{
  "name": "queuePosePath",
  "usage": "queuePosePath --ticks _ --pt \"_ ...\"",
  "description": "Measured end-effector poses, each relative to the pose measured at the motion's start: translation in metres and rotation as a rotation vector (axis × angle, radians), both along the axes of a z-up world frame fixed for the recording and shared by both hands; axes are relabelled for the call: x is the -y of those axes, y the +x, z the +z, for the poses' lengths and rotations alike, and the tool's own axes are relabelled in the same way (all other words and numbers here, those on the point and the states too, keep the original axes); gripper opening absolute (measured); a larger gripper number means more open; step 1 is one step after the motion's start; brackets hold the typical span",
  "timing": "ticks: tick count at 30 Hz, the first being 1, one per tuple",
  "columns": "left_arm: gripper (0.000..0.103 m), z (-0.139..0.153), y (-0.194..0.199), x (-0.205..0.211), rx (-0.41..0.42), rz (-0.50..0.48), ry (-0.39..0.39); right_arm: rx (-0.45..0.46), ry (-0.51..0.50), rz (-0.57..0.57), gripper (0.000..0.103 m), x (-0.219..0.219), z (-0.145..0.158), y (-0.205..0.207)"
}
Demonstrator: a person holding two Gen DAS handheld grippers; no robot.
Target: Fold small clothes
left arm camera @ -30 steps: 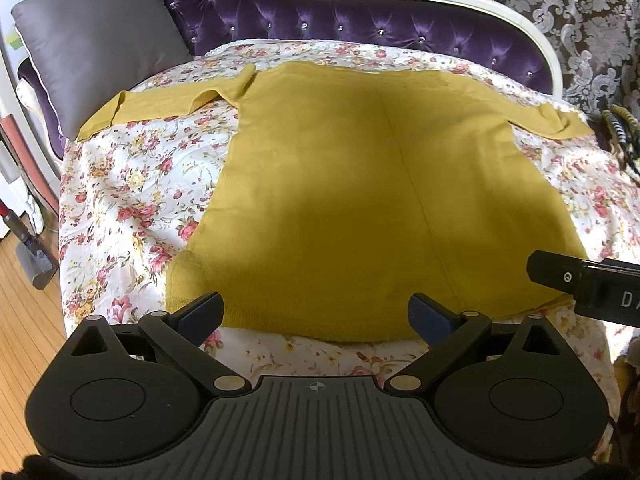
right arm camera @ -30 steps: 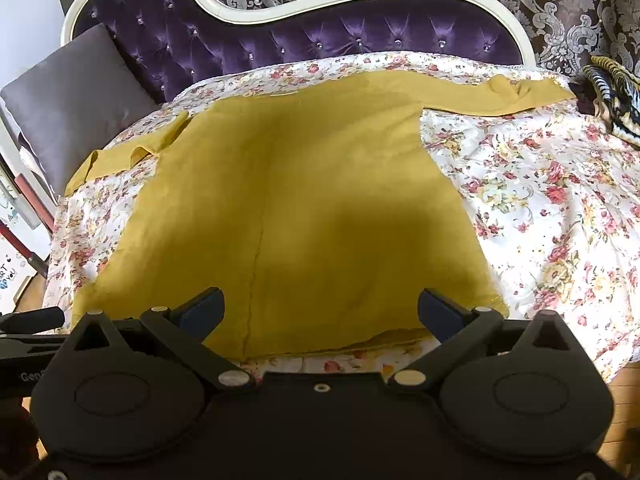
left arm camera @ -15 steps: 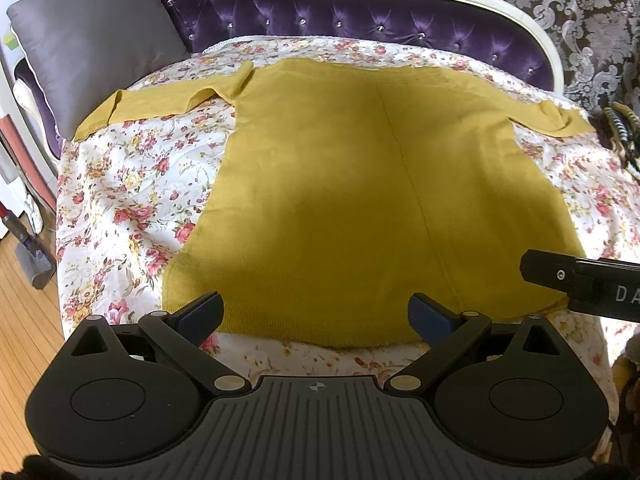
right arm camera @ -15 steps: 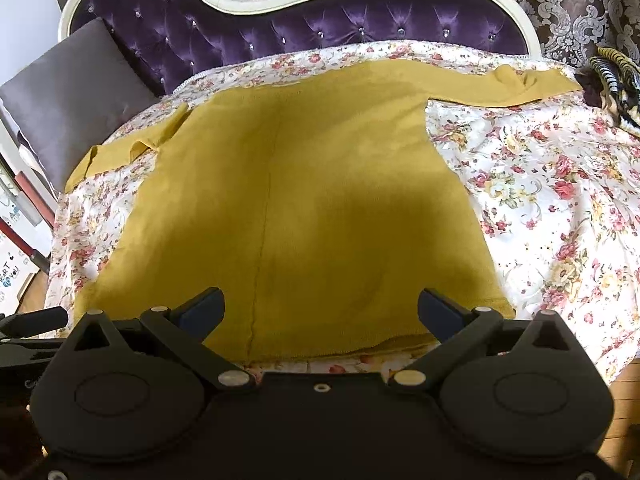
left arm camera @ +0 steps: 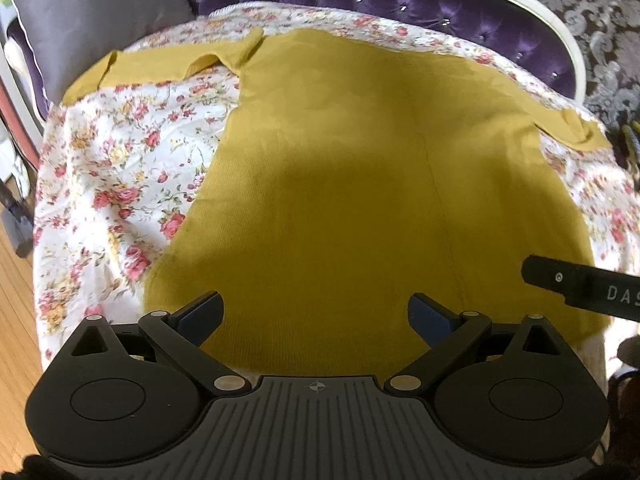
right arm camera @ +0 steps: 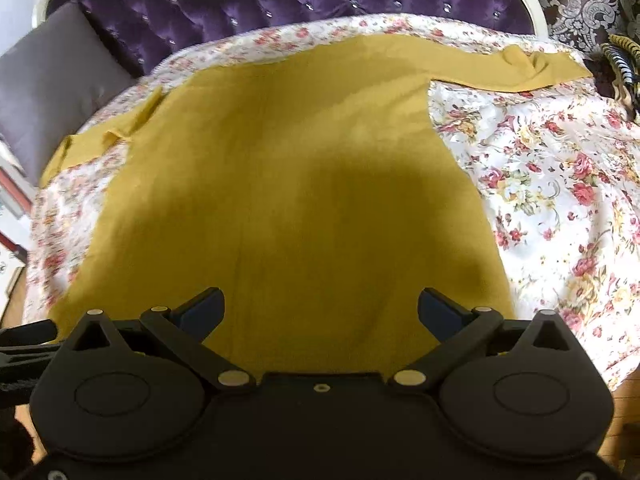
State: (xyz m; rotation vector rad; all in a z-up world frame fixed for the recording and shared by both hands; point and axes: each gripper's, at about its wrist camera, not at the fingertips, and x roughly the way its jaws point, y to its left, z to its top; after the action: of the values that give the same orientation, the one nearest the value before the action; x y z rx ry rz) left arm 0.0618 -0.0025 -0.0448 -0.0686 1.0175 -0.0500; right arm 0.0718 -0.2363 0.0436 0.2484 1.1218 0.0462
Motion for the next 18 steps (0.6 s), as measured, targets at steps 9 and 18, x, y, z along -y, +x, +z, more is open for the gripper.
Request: queuePosePath --ticks 9,18 --pt "0.099 0.001 0.037 -0.007 0.086 0.000 -0.011 -0.091 0.024 0.013 0.102 -0.003 -0.019 0.052" --pt "0.092 0.014 0.119 -0.014 0.202 -0.005 0.040 0.115 -0.025 0.063 0.102 -0.008 -0.007 0.134"
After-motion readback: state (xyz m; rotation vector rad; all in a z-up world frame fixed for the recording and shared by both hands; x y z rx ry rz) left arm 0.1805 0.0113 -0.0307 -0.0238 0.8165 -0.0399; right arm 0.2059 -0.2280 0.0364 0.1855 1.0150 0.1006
